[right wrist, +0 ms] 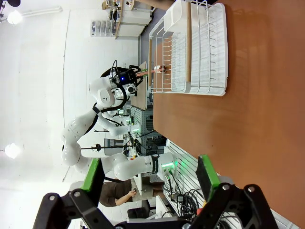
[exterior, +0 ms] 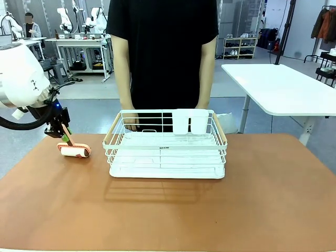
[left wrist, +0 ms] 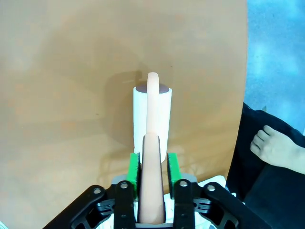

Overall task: Clean the table.
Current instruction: Place the Lint Roller down when the Dish drying rack is positioned in the middle of the table.

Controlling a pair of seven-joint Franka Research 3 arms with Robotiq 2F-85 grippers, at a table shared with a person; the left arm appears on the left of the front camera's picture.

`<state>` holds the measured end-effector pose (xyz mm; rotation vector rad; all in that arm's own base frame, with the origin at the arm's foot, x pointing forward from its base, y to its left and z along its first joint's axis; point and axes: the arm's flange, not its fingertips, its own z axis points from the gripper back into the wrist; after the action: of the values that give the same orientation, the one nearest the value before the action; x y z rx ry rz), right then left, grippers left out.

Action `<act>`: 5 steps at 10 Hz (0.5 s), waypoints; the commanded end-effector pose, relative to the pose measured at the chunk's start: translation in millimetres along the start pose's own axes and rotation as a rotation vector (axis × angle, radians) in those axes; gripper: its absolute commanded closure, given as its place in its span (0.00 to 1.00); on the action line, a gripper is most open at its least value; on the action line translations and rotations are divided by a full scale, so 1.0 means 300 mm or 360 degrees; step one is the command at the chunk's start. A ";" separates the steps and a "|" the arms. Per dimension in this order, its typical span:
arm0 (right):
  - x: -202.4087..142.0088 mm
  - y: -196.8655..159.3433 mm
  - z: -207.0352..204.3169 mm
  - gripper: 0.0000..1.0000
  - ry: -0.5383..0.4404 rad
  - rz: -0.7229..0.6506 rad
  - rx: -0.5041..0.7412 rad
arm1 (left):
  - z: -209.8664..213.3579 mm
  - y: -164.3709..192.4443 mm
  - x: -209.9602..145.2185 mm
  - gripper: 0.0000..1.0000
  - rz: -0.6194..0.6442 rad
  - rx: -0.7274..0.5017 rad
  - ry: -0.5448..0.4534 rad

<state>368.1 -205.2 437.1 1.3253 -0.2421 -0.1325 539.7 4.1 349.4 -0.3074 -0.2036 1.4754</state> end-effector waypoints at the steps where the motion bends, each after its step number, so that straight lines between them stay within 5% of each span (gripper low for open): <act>1: -0.009 0.011 -0.001 0.00 -0.0005 0.0001 0.0018 | 0.008 0.026 0.004 0.33 -0.0013 -0.0021 0.0019; 2: -0.009 0.011 -0.001 0.00 -0.0005 0.0001 0.0018 | 0.009 0.029 0.002 0.00 -0.0024 0.0003 0.0001; 5: -0.009 0.011 -0.001 0.00 -0.0005 0.0001 0.0018 | 0.022 0.033 0.006 0.00 -0.0012 0.0197 -0.0041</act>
<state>368.1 -205.2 437.1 1.3253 -0.2421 -0.1325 533.2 5.5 344.0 -0.2520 -0.1515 1.4669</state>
